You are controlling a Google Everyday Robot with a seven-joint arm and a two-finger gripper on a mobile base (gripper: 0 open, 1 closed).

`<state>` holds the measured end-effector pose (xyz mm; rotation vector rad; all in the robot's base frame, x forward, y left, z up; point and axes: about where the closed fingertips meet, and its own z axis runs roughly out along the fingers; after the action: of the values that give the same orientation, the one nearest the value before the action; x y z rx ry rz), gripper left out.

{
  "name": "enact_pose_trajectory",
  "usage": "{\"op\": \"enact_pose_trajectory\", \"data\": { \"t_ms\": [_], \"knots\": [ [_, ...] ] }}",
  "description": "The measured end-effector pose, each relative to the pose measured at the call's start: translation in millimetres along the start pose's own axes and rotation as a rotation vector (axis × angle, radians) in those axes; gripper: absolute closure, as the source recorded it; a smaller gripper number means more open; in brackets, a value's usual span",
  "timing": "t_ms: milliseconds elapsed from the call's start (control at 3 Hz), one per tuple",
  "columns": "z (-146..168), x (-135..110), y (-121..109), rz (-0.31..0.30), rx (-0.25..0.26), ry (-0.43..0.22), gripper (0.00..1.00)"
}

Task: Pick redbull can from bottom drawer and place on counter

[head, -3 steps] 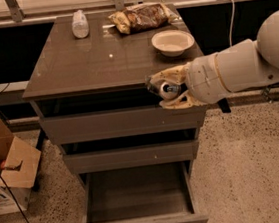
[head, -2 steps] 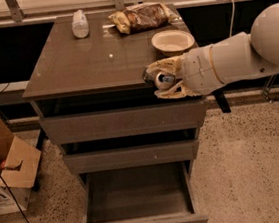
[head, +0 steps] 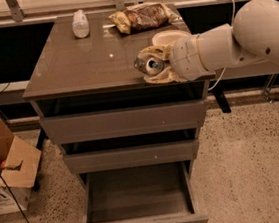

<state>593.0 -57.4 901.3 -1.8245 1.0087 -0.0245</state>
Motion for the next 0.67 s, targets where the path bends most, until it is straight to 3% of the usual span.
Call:
{"op": "enact_pose_trajectory", "data": {
  "t_ms": [333, 667],
  "knots": [
    [19.6, 13.2, -12.0, 0.04, 0.0, -0.012, 1.0],
    [38.0, 23.0, -24.6, 0.066, -0.008, -0.014, 0.93]
  ]
}}
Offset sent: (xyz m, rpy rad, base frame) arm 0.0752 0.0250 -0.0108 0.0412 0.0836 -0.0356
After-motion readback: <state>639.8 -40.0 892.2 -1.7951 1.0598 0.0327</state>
